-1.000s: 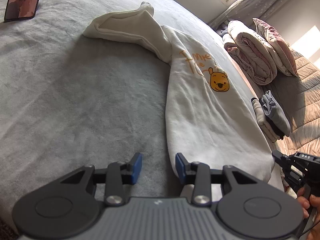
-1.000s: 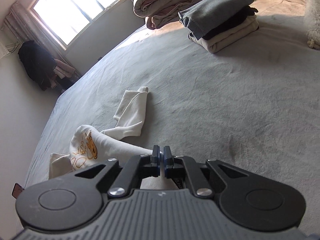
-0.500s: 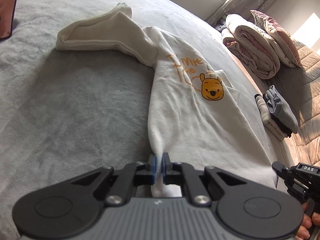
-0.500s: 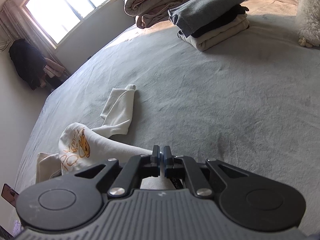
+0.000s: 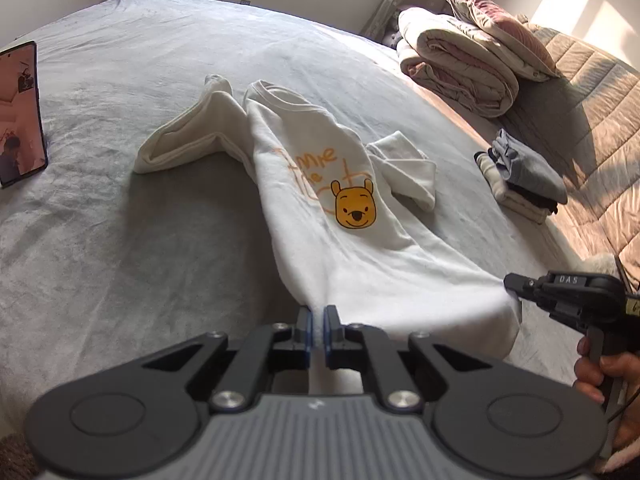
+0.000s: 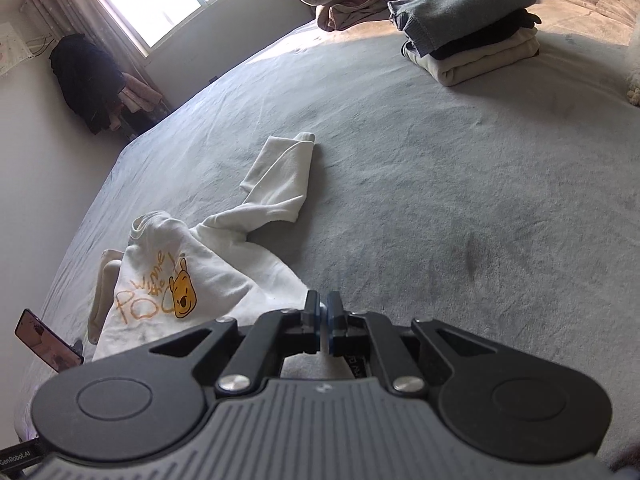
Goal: Fold clothes
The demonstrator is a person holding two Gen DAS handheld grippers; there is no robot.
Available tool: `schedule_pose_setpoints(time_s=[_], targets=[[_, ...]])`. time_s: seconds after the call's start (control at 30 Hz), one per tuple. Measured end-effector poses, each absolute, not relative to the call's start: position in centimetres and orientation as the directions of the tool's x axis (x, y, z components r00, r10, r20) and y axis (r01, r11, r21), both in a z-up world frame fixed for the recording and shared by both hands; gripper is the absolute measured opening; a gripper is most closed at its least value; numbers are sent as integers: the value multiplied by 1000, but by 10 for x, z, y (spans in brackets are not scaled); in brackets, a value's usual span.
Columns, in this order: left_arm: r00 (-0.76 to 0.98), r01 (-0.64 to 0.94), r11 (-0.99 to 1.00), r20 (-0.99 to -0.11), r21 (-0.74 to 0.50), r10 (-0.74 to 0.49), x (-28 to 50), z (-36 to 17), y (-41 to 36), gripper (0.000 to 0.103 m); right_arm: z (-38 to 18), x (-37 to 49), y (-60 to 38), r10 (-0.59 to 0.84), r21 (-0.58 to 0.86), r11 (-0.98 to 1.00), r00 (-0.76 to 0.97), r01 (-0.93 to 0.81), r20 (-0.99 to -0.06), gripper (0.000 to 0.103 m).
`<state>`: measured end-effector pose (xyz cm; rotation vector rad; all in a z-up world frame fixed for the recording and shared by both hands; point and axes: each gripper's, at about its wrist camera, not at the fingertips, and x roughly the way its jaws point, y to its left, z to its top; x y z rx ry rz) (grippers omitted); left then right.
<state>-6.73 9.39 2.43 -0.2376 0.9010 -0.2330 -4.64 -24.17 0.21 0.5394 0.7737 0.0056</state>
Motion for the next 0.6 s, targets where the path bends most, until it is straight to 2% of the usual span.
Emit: schedule_pose_setpoints(time_s=[0.27, 0.3, 0.33, 0.37, 0.4, 0.43, 0.47, 0.5, 0.6], targets=[[522, 82, 941, -790, -329, -322, -59, -10, 109, 9, -14, -39, -232, 212, 437, 878, 657, 198, -724, 9], [522, 91, 938, -787, -333, -330, -58, -10, 110, 14, -14, -39, -231, 212, 434, 878, 653, 199, -727, 15], [528, 95, 937, -781, -336, -334, -57, -9, 112, 18, -14, -38, -232, 213, 434, 878, 649, 201, -731, 15], [533, 99, 936, -776, -339, -337, -55, -7, 114, 29, -12, -37, -232, 217, 437, 877, 645, 201, -733, 15], [547, 98, 935, -767, -340, -337, -52, -4, 117, 40, -10, -37, -232, 222, 441, 875, 644, 200, -732, 19], [560, 98, 935, -757, -342, -336, -49, -2, 121, 42, -7, -37, -232, 223, 443, 874, 646, 200, -730, 26], [574, 97, 934, -747, -344, -335, -46, 1, 124, 44, -3, -37, -231, 220, 443, 874, 650, 200, -727, 45], [585, 86, 934, -742, -346, -328, -38, 4, 128, 45, 1, -35, -230, 220, 442, 876, 653, 195, -724, 54], [624, 49, 938, -723, -344, -298, -13, 14, 138, 50, 13, -22, -224, 224, 420, 893, 648, 163, -728, 54]])
